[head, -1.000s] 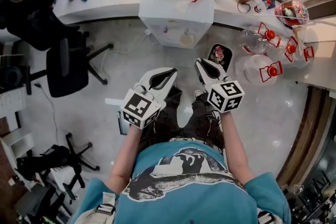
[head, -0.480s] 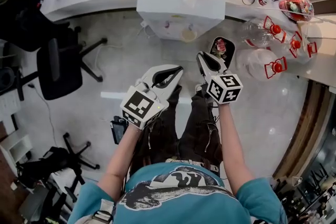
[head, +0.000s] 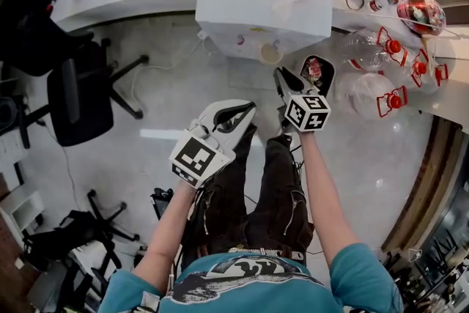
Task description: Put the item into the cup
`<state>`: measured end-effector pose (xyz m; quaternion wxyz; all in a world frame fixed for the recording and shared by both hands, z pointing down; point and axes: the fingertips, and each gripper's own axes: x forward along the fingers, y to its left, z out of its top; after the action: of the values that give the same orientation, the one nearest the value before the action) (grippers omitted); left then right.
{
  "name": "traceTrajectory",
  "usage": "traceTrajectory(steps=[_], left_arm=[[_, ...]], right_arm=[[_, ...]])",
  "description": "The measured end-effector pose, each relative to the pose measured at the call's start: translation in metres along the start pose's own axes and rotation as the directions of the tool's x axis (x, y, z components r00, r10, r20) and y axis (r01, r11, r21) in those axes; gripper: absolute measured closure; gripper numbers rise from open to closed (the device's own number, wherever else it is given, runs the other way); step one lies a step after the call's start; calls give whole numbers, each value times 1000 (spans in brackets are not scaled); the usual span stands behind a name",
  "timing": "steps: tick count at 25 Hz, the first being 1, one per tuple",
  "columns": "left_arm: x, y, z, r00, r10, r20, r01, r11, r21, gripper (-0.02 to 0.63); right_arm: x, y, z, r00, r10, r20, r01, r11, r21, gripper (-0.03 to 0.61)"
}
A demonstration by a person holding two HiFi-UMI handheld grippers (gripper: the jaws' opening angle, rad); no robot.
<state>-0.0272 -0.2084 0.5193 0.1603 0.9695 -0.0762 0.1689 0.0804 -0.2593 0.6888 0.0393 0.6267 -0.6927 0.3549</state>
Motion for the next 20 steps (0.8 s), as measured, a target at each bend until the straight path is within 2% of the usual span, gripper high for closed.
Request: traceTrajectory(steps=[9,20], left_arm=[[15,0,-8,999,-34,-19,35,999,20,614],[21,3,-23,999,-8,-40,6,1000,-28,614]], right_arm=[[40,-35,-14,998,-49,-27,51,996,69,531],[76,-55,-17,994,-77,-73,78,997,6,529]])
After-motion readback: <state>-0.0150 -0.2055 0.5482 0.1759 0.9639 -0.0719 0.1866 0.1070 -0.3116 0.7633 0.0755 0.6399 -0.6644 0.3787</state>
